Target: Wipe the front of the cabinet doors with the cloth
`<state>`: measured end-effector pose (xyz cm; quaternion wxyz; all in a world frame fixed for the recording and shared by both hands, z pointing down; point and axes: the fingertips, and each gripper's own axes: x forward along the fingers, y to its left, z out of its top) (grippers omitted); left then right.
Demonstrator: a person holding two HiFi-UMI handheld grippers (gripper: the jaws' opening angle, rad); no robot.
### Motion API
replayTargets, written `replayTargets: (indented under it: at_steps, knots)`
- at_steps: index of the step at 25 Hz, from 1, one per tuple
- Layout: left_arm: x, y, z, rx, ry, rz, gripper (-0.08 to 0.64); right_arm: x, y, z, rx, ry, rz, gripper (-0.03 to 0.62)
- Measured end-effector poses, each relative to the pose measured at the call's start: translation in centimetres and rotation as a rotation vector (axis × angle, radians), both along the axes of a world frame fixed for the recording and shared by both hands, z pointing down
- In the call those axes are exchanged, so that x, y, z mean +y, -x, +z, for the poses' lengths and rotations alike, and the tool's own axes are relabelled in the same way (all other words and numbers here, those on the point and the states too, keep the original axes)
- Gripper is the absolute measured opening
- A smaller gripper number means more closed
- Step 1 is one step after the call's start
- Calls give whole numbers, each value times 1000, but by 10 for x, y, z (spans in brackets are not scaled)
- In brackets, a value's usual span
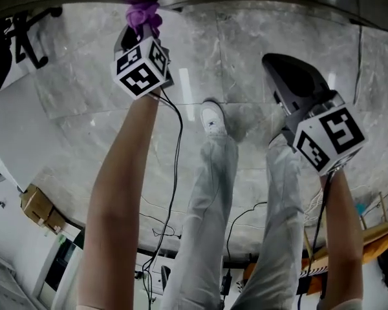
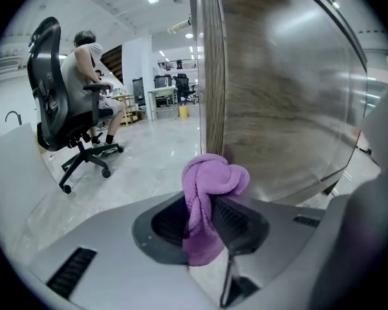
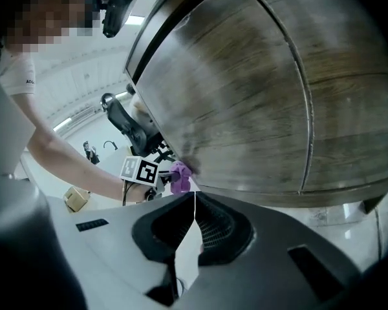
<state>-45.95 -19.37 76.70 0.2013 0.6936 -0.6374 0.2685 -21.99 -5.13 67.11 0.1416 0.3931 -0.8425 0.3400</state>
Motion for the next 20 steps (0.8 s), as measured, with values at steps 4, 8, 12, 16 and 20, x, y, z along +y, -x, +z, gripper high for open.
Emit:
replayTargets:
  at_steps: [4, 8, 12, 16, 20]
  knots:
    - [4, -4, -49, 45, -47, -17, 100, -6, 5, -42, 6, -52, -32, 28]
    - [7, -9, -101, 89, -59, -22, 100, -13, 0, -89, 20, -82, -54, 28]
    - [9, -10, -170, 129, -78, -52, 100, -21, -10, -150, 31, -113, -55, 28]
    - [14, -8, -233, 161, -87, -89, 100, -25, -10, -196, 25, -135, -49, 28]
    - [11, -10, -298, 180, -151, -69, 100, -35, -12, -242, 27, -181, -47, 28]
